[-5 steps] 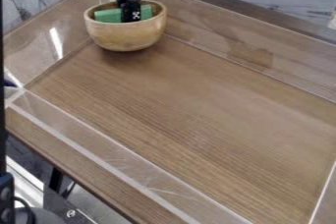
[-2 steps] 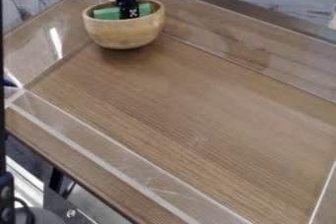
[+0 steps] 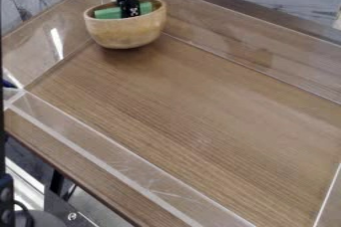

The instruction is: Put the green block in the brown bowl

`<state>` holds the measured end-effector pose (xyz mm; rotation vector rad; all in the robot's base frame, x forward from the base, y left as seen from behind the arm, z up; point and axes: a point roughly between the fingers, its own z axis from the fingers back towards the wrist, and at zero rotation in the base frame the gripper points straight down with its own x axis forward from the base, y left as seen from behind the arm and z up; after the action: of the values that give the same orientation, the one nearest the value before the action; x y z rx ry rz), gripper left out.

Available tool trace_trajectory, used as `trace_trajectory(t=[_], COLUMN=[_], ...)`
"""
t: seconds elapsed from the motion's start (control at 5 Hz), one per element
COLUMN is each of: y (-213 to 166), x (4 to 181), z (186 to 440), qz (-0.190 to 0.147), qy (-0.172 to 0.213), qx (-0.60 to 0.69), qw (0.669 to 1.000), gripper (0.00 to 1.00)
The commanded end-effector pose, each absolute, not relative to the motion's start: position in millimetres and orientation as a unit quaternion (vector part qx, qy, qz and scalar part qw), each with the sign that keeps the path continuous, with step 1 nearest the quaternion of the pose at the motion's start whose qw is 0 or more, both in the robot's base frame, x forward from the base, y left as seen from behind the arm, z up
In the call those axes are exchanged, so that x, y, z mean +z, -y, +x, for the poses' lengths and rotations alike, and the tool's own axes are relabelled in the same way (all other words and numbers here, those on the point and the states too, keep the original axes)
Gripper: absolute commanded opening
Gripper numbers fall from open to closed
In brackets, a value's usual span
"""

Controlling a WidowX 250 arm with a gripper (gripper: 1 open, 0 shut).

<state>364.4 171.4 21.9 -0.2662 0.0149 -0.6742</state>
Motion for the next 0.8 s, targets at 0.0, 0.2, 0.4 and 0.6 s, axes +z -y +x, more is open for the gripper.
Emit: trace_trajectory(t=[0.0, 0.2, 0.4, 0.6], y=[-166.4, -164.9, -163.6, -162.3], x=[-9.7, -11.3, -11.6, -11.9], z=[359.8, 359.5, 356.0, 352.6], qz=[-0.151, -0.149, -0.158, -0.167], qy=[-0.018, -0.016, -0.024, -0.033], qx=[-0.334, -0.333, -0.333, -0.332], qw=[0.93, 0.931, 0.929, 0.928], gripper=[0.0, 0.0, 0.0, 0.0])
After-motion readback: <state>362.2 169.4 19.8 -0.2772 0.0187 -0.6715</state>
